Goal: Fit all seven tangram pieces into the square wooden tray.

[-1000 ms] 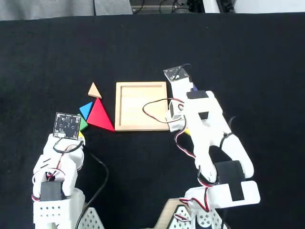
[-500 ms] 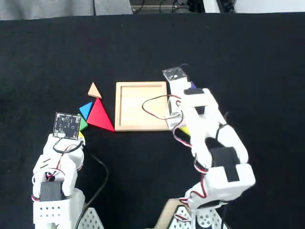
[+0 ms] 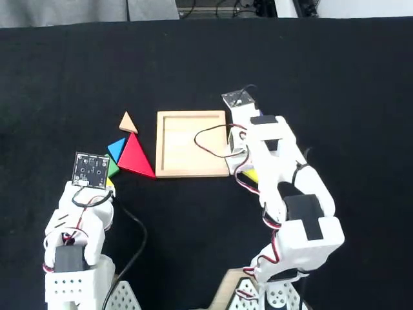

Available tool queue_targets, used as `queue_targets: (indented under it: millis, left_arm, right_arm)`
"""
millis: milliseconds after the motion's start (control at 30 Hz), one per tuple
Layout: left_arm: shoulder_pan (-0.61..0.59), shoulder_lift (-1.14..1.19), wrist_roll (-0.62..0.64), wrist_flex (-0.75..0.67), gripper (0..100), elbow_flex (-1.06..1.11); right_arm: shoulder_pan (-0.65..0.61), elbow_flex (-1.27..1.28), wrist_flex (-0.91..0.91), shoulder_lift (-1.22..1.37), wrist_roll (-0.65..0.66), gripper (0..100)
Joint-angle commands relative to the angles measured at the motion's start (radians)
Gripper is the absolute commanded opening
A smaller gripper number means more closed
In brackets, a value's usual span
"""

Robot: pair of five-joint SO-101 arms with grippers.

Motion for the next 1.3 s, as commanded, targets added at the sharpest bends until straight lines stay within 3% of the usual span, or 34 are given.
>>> queue_targets:
  millis: [0, 200, 400, 767, 1133, 1267]
  left_arm:
    - [0.012, 0.000, -0.006, 0.003, 3, 0.021]
    - [0.012, 0.000, -0.006, 0.003, 3, 0.021]
    - [0.012, 0.000, -0.006, 0.003, 3, 0.021]
    - [0.012, 0.000, -0.006, 0.003, 3, 0.021]
    - [0.012, 0.000, -0.006, 0.003, 3, 0.021]
    - [0.012, 0.000, -0.006, 0.003, 3, 0.021]
  right_arm:
    - [0.028, -0.050, 0.011, 0.005, -0.003, 30.1]
    - [0.029, -0.047, 0.012, 0.007, 0.006, 30.1]
    - [0.014, -0.038, 0.015, 0.071, 0.109, 30.4]
    - [0.014, -0.239, 0.199, 0.257, 0.104, 30.2]
    - [0.034, -0.263, 0.233, 0.286, 0.077, 29.9]
    - [0.034, -0.262, 0.230, 0.286, 0.061, 23.1]
